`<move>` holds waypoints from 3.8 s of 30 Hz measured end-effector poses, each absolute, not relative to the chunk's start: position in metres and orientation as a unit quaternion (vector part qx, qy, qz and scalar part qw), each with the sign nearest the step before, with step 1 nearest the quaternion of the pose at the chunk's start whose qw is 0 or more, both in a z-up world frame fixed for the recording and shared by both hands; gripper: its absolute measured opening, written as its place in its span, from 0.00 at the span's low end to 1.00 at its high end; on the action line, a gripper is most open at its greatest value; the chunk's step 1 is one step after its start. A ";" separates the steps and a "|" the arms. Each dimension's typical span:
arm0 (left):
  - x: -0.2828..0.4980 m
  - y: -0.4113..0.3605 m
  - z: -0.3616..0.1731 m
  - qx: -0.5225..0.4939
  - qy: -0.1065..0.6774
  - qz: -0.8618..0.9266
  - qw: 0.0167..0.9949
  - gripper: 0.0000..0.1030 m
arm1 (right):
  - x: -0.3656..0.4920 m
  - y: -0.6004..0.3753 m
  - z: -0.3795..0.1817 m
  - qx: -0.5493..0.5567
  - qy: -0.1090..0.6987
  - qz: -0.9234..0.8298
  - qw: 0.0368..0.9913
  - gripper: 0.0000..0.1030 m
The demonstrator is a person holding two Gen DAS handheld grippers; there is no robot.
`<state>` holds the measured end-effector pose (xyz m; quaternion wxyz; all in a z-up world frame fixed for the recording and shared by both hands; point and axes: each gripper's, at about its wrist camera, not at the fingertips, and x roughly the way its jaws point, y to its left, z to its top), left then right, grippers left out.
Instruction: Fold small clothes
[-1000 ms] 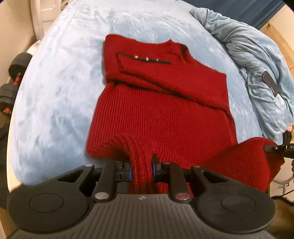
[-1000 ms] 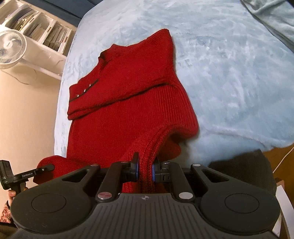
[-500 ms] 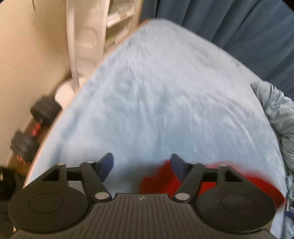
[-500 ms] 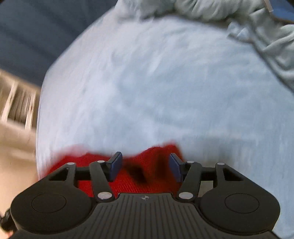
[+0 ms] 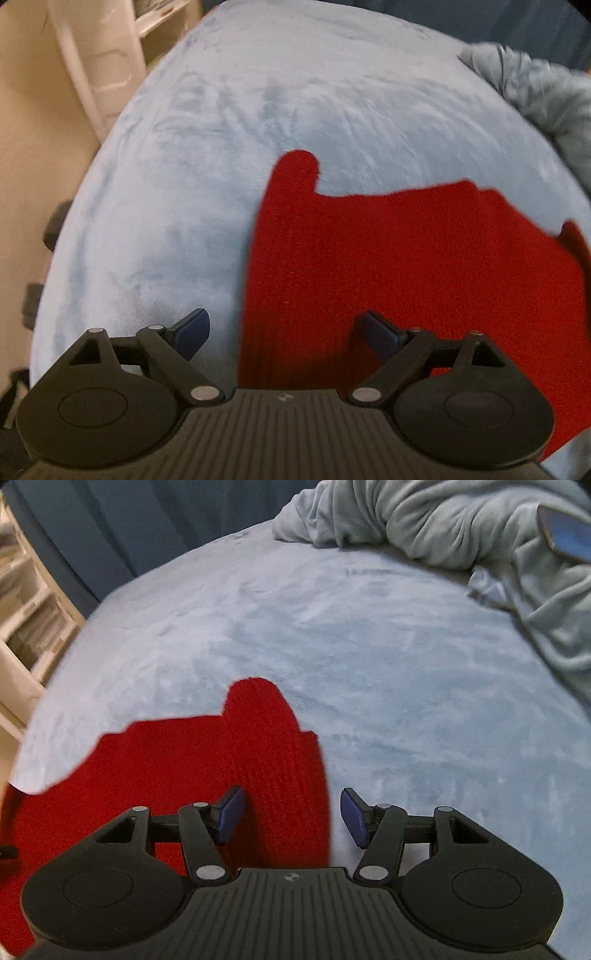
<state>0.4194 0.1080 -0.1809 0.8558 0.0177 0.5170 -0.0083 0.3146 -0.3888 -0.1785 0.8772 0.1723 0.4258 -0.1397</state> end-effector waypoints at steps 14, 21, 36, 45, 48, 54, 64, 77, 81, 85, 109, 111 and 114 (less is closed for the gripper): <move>0.403 0.171 -0.140 -0.090 0.507 -0.011 0.857 0.11 | 0.249 -0.428 -0.128 0.226 0.387 -0.109 0.887 0.10; 0.407 0.181 -0.190 -0.144 0.523 0.005 0.840 0.60 | 0.246 -0.459 -0.226 0.378 0.434 -0.153 0.803 0.18; 0.317 0.176 -0.215 -0.144 0.545 -0.076 0.823 0.50 | 0.174 -0.418 -0.213 0.322 0.440 -0.112 0.831 0.17; 0.295 0.180 -0.191 -0.087 0.521 -0.014 0.849 0.91 | 0.156 -0.431 -0.209 0.361 0.434 -0.163 0.809 0.49; 0.268 0.169 -0.165 -0.056 0.511 -0.002 0.857 0.94 | 0.138 -0.415 -0.179 0.333 0.424 -0.168 0.825 0.51; 0.183 0.108 -0.116 -0.006 0.484 0.001 0.875 1.00 | 0.087 -0.321 -0.110 0.231 0.387 -0.097 0.887 0.66; 0.085 0.031 -0.084 -0.004 0.445 -0.029 0.895 1.00 | 0.023 -0.219 -0.066 0.119 0.330 -0.054 0.935 0.67; 0.051 0.032 -0.062 -0.001 0.410 -0.021 0.912 1.00 | -0.005 -0.198 -0.052 0.130 0.324 -0.030 0.937 0.67; 0.049 0.034 -0.059 0.001 0.406 -0.018 0.914 1.00 | -0.006 -0.197 -0.053 0.130 0.325 -0.027 0.936 0.67; 0.050 0.035 -0.059 0.000 0.407 -0.017 0.913 1.00 | -0.005 -0.197 -0.053 0.131 0.325 -0.027 0.936 0.67; 0.056 0.033 -0.059 0.011 0.418 -0.004 0.908 1.00 | 0.000 -0.194 -0.062 0.133 0.338 -0.029 0.931 0.67; 0.057 0.033 -0.060 0.013 0.421 -0.004 0.907 1.00 | 0.001 -0.193 -0.064 0.133 0.341 -0.029 0.930 0.67; 0.060 0.031 -0.063 0.017 0.428 -0.005 0.904 1.00 | 0.004 -0.191 -0.066 0.130 0.346 -0.030 0.929 0.67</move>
